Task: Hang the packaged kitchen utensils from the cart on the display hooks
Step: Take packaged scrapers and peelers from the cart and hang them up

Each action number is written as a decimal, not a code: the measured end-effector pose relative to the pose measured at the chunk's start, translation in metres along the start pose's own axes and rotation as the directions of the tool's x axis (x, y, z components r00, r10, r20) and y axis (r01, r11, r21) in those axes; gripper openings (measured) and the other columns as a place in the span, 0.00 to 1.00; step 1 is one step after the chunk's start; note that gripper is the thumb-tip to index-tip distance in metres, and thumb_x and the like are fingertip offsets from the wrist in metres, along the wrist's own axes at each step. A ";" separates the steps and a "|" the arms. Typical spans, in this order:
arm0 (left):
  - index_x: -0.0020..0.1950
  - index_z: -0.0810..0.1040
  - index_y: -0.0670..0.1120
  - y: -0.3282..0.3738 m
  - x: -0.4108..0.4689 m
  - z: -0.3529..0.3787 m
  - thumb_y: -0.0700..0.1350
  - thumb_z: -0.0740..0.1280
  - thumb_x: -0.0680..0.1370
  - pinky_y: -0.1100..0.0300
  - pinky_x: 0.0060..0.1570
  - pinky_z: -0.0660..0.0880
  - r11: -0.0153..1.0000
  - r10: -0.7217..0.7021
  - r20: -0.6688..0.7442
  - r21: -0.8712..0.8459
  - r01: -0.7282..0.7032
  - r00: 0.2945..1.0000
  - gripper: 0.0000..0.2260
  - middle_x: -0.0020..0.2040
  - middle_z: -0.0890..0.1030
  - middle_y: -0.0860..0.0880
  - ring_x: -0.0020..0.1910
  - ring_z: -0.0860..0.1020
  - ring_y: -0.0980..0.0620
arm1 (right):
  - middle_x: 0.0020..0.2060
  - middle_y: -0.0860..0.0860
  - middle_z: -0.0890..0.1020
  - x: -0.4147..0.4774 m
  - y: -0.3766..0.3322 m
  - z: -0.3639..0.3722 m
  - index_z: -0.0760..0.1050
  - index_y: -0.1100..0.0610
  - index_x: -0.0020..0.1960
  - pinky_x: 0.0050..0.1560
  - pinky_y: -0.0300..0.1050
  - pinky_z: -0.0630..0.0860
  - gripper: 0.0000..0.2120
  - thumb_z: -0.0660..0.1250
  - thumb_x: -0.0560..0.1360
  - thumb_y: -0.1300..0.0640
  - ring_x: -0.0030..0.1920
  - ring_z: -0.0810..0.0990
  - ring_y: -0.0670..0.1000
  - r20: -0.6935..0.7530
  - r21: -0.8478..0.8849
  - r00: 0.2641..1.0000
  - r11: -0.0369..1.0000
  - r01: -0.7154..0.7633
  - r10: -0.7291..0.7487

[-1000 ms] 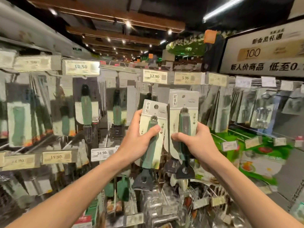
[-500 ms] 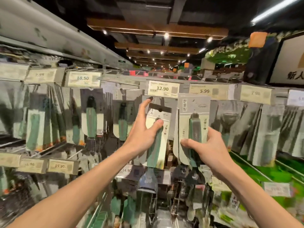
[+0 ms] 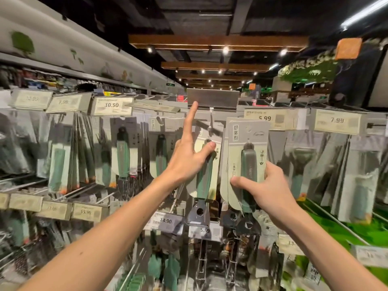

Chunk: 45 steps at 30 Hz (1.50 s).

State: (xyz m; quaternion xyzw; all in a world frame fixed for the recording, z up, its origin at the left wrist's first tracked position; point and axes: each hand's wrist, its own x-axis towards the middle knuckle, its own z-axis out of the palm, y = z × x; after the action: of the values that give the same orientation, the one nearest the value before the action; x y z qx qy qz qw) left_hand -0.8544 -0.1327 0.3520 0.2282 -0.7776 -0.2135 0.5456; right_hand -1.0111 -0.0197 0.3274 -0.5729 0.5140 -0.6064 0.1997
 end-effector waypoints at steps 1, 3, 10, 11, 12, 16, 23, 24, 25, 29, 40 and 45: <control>0.78 0.42 0.66 -0.001 0.000 0.001 0.44 0.69 0.79 0.41 0.76 0.52 1.000 0.004 -0.002 0.014 -0.004 1.000 0.42 0.76 0.48 0.69 0.77 0.55 0.55 | 0.39 0.46 0.86 0.001 0.001 0.001 0.77 0.53 0.50 0.36 0.41 0.81 0.14 0.76 0.69 0.64 0.39 0.86 0.47 -0.003 0.002 1.000 1.000 -0.005 0.005; 0.78 0.40 0.67 -0.005 0.002 0.002 0.46 0.71 0.78 0.45 0.73 0.61 0.997 0.001 -0.018 0.072 0.000 1.000 0.44 0.77 0.49 0.67 0.74 0.65 0.47 | 0.39 0.46 0.86 0.002 0.002 0.002 0.77 0.53 0.50 0.36 0.42 0.81 0.14 0.76 0.69 0.64 0.39 0.86 0.47 -0.003 -0.002 1.000 1.000 -0.008 0.008; 0.76 0.37 0.62 -0.019 0.013 0.010 0.53 0.77 0.71 0.78 0.31 0.69 0.929 0.100 -0.115 0.367 -0.051 0.988 0.52 0.53 0.82 0.35 0.25 0.72 0.54 | 0.42 0.47 0.87 0.004 0.010 0.006 0.78 0.51 0.50 0.45 0.53 0.83 0.15 0.76 0.68 0.64 0.43 0.86 0.50 -0.026 -0.004 0.999 1.000 -0.026 0.026; 0.75 0.36 0.63 -0.020 0.013 0.009 0.55 0.78 0.71 0.75 0.28 0.70 0.911 0.121 -0.128 0.409 -0.059 0.984 0.53 0.51 0.82 0.35 0.24 0.71 0.55 | 0.43 0.48 0.87 0.004 0.011 0.006 0.78 0.51 0.51 0.45 0.53 0.83 0.15 0.76 0.68 0.64 0.44 0.86 0.51 -0.024 -0.001 0.999 1.000 -0.030 0.030; 0.75 0.36 0.63 -0.021 0.012 0.007 0.57 0.77 0.70 0.71 0.23 0.68 0.890 0.144 -0.144 0.452 -0.064 0.979 0.52 0.48 0.83 0.36 0.23 0.69 0.56 | 0.43 0.49 0.87 0.004 0.012 0.006 0.78 0.52 0.51 0.46 0.54 0.83 0.15 0.77 0.68 0.64 0.44 0.86 0.52 -0.018 0.002 0.999 0.999 -0.037 0.037; 0.79 0.45 0.59 -0.015 0.008 0.001 0.56 0.70 0.77 0.62 0.39 0.69 0.859 0.223 -0.198 0.503 -0.096 0.955 0.40 0.40 0.78 0.46 0.33 0.74 0.52 | 0.44 0.46 0.87 0.001 0.016 0.006 0.77 0.53 0.52 0.45 0.50 0.82 0.15 0.76 0.69 0.64 0.45 0.86 0.49 0.032 0.018 0.998 0.999 -0.052 0.051; 0.79 0.51 0.62 0.015 0.004 -0.028 0.48 0.66 0.81 0.56 0.42 0.79 0.995 -0.063 0.126 -0.074 0.072 0.990 0.33 0.40 0.82 0.42 0.36 0.80 0.52 | 0.45 0.50 0.87 -0.001 0.017 0.017 0.76 0.55 0.53 0.45 0.49 0.83 0.15 0.75 0.70 0.65 0.44 0.87 0.50 0.141 0.067 0.986 0.993 -0.100 0.090; 0.79 0.51 0.62 0.018 0.004 -0.031 0.45 0.65 0.82 0.56 0.43 0.79 0.978 -0.092 0.160 -0.169 0.119 0.983 0.32 0.42 0.82 0.43 0.38 0.80 0.51 | 0.46 0.49 0.87 -0.001 0.017 0.019 0.76 0.56 0.53 0.46 0.50 0.83 0.15 0.75 0.70 0.65 0.45 0.86 0.51 0.150 0.076 0.985 0.992 -0.102 0.090; 0.79 0.52 0.62 0.020 0.003 -0.033 0.43 0.64 0.82 0.57 0.42 0.79 0.961 -0.114 0.183 -0.230 0.155 0.976 0.31 0.43 0.82 0.43 0.39 0.81 0.50 | 0.46 0.50 0.87 -0.001 0.016 0.021 0.76 0.56 0.54 0.46 0.51 0.83 0.16 0.75 0.70 0.65 0.46 0.86 0.51 0.161 0.082 0.983 0.991 -0.104 0.090; 0.79 0.49 0.64 0.024 -0.001 -0.037 0.37 0.67 0.79 0.62 0.40 0.77 0.953 -0.133 0.236 -0.237 0.190 0.962 0.39 0.40 0.81 0.46 0.37 0.78 0.54 | 0.44 0.49 0.87 -0.002 0.014 0.028 0.76 0.56 0.53 0.40 0.42 0.82 0.14 0.73 0.71 0.66 0.44 0.86 0.50 0.204 0.101 0.974 0.988 -0.119 0.096; 0.78 0.55 0.62 0.008 0.006 -0.021 0.32 0.65 0.78 0.65 0.36 0.74 0.998 -0.034 -0.013 -0.057 0.034 0.999 0.37 0.35 0.74 0.48 0.31 0.72 0.55 | 0.41 0.49 0.87 -0.004 0.024 0.022 0.75 0.54 0.52 0.40 0.47 0.83 0.13 0.73 0.71 0.65 0.39 0.86 0.50 0.084 0.089 0.985 0.984 -0.158 0.150; 0.74 0.55 0.65 -0.008 0.012 -0.011 0.32 0.63 0.78 0.67 0.29 0.69 0.994 0.085 -0.133 0.080 -0.074 0.987 0.36 0.41 0.76 0.35 0.25 0.68 0.60 | 0.40 0.49 0.86 -0.003 0.026 0.015 0.74 0.54 0.52 0.41 0.48 0.84 0.14 0.74 0.71 0.65 0.40 0.86 0.50 0.084 0.069 0.985 0.985 -0.159 0.154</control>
State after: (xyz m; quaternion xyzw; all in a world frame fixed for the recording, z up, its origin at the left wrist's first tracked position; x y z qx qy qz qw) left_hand -0.8470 -0.1469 0.3602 0.2314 -0.7545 -0.1461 0.5965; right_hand -1.0060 -0.0330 0.3012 -0.5461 0.5258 -0.5850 0.2884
